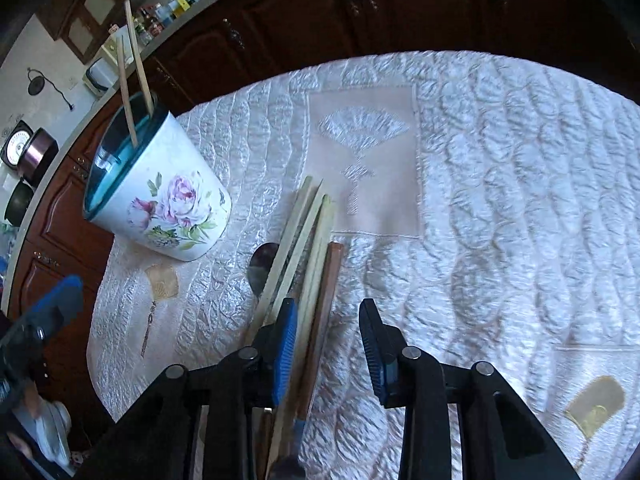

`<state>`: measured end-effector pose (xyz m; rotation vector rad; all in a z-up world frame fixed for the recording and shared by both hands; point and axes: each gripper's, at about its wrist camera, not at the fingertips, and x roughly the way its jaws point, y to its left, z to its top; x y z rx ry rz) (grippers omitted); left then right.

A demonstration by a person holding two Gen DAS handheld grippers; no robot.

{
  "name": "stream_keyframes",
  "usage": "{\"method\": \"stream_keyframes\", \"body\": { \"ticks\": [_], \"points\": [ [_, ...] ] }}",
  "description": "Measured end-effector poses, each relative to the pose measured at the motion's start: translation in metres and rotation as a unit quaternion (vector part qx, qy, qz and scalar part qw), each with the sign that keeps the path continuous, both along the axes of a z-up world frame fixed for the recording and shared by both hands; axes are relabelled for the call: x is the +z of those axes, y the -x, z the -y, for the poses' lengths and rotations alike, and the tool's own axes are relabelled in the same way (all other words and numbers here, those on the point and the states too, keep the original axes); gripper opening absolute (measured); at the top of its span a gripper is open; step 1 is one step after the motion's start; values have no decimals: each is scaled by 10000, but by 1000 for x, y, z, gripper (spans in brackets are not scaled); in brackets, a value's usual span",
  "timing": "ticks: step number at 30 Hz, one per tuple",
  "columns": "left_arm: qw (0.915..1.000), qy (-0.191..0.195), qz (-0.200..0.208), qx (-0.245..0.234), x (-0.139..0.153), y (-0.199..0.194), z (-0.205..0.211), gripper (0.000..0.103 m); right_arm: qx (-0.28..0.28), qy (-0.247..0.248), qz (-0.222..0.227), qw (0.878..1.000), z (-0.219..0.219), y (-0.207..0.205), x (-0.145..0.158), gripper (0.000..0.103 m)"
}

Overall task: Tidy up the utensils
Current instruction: 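Move both tools back down to the loose utensils beside the cup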

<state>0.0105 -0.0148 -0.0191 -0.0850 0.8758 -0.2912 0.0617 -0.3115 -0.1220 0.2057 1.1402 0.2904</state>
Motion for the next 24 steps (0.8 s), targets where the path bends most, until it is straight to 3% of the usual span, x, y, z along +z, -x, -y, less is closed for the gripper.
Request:
{"method": "stream_keyframes", "body": {
  "ticks": [17, 24],
  "points": [
    [9985, -151, -370, -387, -26, -11, 41, 42, 124, 269, -132, 9995, -32, -39, -19, 23],
    [9973, -186, -481, -515, -33, -22, 53, 42, -84, 553, -67, 9984, 3, -19, -13, 19]
  ]
}}
